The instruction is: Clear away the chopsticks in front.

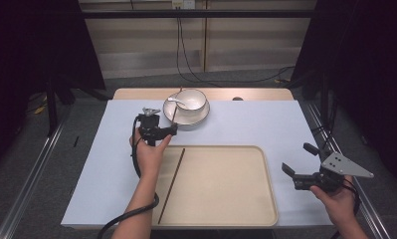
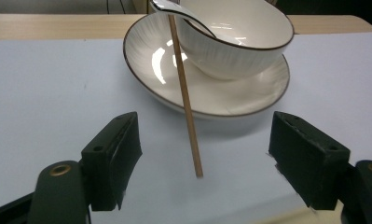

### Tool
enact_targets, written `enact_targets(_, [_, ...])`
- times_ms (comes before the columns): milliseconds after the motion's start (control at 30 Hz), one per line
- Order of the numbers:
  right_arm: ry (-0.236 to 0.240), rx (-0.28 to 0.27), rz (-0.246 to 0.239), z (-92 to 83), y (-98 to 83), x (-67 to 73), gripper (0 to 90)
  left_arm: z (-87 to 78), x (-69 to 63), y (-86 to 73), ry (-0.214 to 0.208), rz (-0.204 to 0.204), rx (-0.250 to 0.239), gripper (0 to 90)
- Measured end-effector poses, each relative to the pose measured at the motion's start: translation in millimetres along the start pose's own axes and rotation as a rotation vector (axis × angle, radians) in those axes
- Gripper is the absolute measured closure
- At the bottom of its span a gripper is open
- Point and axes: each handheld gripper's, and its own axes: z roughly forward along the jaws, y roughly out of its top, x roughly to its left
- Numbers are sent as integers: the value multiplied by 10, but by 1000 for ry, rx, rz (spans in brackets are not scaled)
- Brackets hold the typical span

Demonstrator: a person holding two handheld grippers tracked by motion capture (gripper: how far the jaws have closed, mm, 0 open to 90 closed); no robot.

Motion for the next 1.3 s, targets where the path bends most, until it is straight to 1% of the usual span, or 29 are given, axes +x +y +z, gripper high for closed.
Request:
enact_targets(33, [0, 1, 1, -1, 0, 0, 18, 54, 8, 20, 0, -1, -3, 261])
enact_targets(67, [0, 1, 1, 0, 0, -1, 18, 95, 13, 40, 8, 3, -7, 287])
enact_targets(133, [0, 0, -4, 0, -2, -7, 18, 165, 18, 78, 31, 16, 2, 356])
enact_targets(200, [-4, 3, -4, -4, -6, -9, 18, 225, 21, 120, 35, 42, -8, 374])
enact_targets(333, [-4, 4, -3, -13, -9, -15, 17, 328, 17, 192, 47, 69, 19, 507])
enact_targets(367, [-5, 3, 2, -13, -10, -13, 17, 350, 14, 209, 58, 90, 27, 529])
enact_targets(400, [-3, 5, 1, -14, -11, -15, 17, 383, 3, 222, 64, 88, 25, 540])
enact_targets(433, [-3, 6, 2, -13, -13, -16, 18, 409, 4, 231, 64, 87, 38, 574])
enact_targets(467, [-4, 6, 2, -11, -14, -16, 18, 435, 4, 242, 64, 86, 48, 588])
enact_targets(500, [-8, 8, 3, -12, -13, -17, 17, 456, 8, 251, 68, 102, 63, 599])
enact_targets(533, [-8, 7, 3, -11, -13, -17, 17, 485, 2, 256, 68, 92, 66, 619])
enact_targets(567, [-3, 5, 3, -10, -13, -16, 18, 517, -10, 262, 66, 77, 61, 623])
enact_targets(633, [-5, 4, 0, -11, -12, -17, 18, 545, -18, 274, 78, 97, 75, 639])
enact_targets(667, [-5, 3, 0, -13, -12, -19, 17, 573, -26, 274, 81, 92, 72, 648])
enact_targets(733, [-10, 7, -1, -15, -13, -24, 17, 614, -29, 275, 95, 109, 97, 678])
enact_targets(800, [-3, 3, -3, -12, -14, -29, 17, 653, -24, 276, 89, 103, 100, 697])
enact_targets(867, [-3, 3, -3, -13, -14, -30, 17, 682, -29, 289, 100, 112, 106, 719])
enact_targets(900, [-6, 5, -1, -17, -15, -32, 17, 689, -27, 295, 94, 117, 109, 727])
enact_targets(933, [-5, 4, 1, -18, -16, -33, 17, 703, -35, 302, 96, 113, 102, 734])
enact_targets(967, [-8, 6, 0, -20, -18, -36, 17, 705, -29, 312, 93, 128, 112, 740])
enact_targets(1000, [-4, 8, -2, -25, -20, -40, 17, 723, -37, 314, 93, 114, 107, 747])
enact_targets(1033, [-7, 8, 2, -24, -23, -38, 17, 729, -27, 321, 96, 124, 122, 748])
enact_targets(1067, [-8, 8, 2, -25, -27, -41, 17, 744, -28, 323, 100, 116, 115, 750])
enact_targets(1100, [-7, 6, 1, -25, -29, -43, 17, 754, -24, 326, 106, 119, 120, 752])
enact_targets(1133, [-8, 4, -1, -28, -29, -49, 17, 758, -17, 331, 97, 120, 129, 755])
enact_targets(1167, [-2, 7, 6, -35, -27, -47, 17, 776, -29, 327, 99, 105, 119, 766])
enact_targets(1200, [-8, 8, 12, -39, -27, -44, 17, 786, -26, 326, 103, 114, 127, 770])
enact_targets(1267, [-12, 8, 13, -41, -30, -43, 17, 797, -20, 319, 92, 118, 145, 781])
enact_targets(1300, [-11, 8, 9, -41, -31, -44, 17, 814, -28, 308, 91, 100, 136, 789])
